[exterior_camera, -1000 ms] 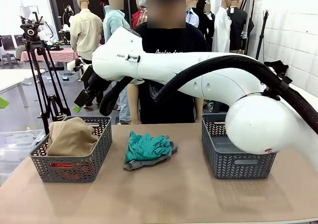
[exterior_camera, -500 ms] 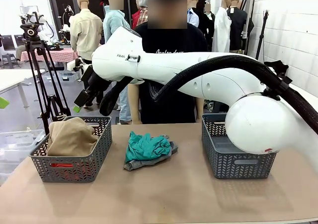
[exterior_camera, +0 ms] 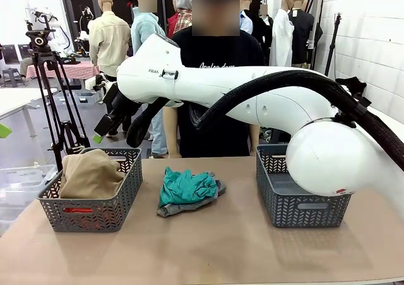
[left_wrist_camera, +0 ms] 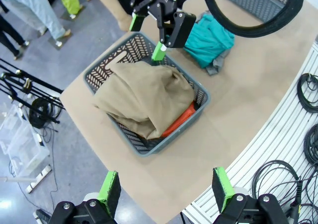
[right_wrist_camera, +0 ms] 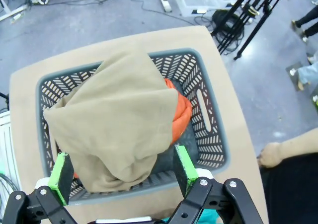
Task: Sort the tops and bottoms.
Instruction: Lift clothes from the center of the table with your left hand.
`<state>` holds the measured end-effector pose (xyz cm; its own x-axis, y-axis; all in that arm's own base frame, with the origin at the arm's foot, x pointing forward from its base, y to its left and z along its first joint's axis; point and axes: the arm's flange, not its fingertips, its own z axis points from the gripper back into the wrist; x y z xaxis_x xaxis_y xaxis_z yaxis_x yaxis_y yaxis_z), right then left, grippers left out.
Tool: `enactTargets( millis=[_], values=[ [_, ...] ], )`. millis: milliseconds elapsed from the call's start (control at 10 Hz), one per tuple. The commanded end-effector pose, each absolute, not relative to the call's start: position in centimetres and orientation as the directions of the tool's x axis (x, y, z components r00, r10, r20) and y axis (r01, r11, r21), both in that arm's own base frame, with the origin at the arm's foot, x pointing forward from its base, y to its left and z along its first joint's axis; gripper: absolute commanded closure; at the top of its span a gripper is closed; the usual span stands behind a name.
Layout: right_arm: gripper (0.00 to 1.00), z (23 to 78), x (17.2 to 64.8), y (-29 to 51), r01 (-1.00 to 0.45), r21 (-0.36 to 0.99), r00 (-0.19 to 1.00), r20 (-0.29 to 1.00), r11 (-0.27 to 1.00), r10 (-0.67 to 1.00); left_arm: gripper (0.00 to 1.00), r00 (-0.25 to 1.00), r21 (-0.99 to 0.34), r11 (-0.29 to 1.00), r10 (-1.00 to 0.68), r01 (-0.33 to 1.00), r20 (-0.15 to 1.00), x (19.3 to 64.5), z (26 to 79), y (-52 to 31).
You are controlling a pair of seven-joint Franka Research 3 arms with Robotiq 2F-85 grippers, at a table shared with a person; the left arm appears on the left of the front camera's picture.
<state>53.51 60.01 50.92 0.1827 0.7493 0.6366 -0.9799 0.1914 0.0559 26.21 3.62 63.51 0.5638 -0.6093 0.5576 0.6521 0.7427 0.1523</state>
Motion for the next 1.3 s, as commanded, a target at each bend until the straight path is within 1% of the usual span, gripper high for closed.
enactTargets(
  millis=[0,300,400,500,600,700,900,1100,1200],
  values=[
    [0.00,51.0,53.4,60.0,-0.980,0.055,0.181,0.637,0.190,0.749,0.04,0.563,0.155,0.741,-0.612,0.653,0.556,26.3,63.6,3.7],
    [0.00,50.9,53.5,60.0,-0.980,0.056,0.183,0.637,0.191,0.749,0.04,0.563,0.155,0.741,-0.612,0.653,0.556,26.3,63.6,3.7],
    [0.00,52.1,53.2,59.6,-0.995,0.058,0.102,0.607,0.085,0.788,0.04,0.563,0.155,0.741,-0.612,0.653,0.556,26.3,63.6,3.7],
    [0.00,53.4,52.4,57.4,-0.996,0.045,0.087,0.590,0.075,0.802,0.04,0.563,0.155,0.741,-0.612,0.653,0.556,26.3,63.6,3.7],
    [0.00,54.6,51.1,54.6,-0.995,0.016,0.087,0.576,0.095,0.813,0.04,0.563,0.155,0.741,-0.612,0.653,0.556,26.3,63.6,3.7],
    [0.00,55.4,49.6,51.8,-0.993,0.013,0.105,0.561,0.117,0.821,0.04,0.563,0.155,0.741,-0.612,0.653,0.556,26.3,63.6,3.7],
    [0.00,54.5,47.3,46.6,-0.983,0.050,0.179,0.521,0.179,0.835,0.04,0.563,0.155,0.741,-0.612,0.653,0.556,26.3,63.6,3.7],
    [0.00,52.7,44.6,40.7,-0.953,0.101,0.299,0.467,0.285,0.832,0.04,0.563,0.155,0.741,-0.612,0.653,0.556,26.3,63.6,3.7],
    [0.00,52.1,43.1,37.9,-0.937,0.128,0.347,0.475,0.326,0.809,0.04,0.563,0.155,0.741,-0.612,0.653,0.556,26.3,63.6,3.7]
  ],
)
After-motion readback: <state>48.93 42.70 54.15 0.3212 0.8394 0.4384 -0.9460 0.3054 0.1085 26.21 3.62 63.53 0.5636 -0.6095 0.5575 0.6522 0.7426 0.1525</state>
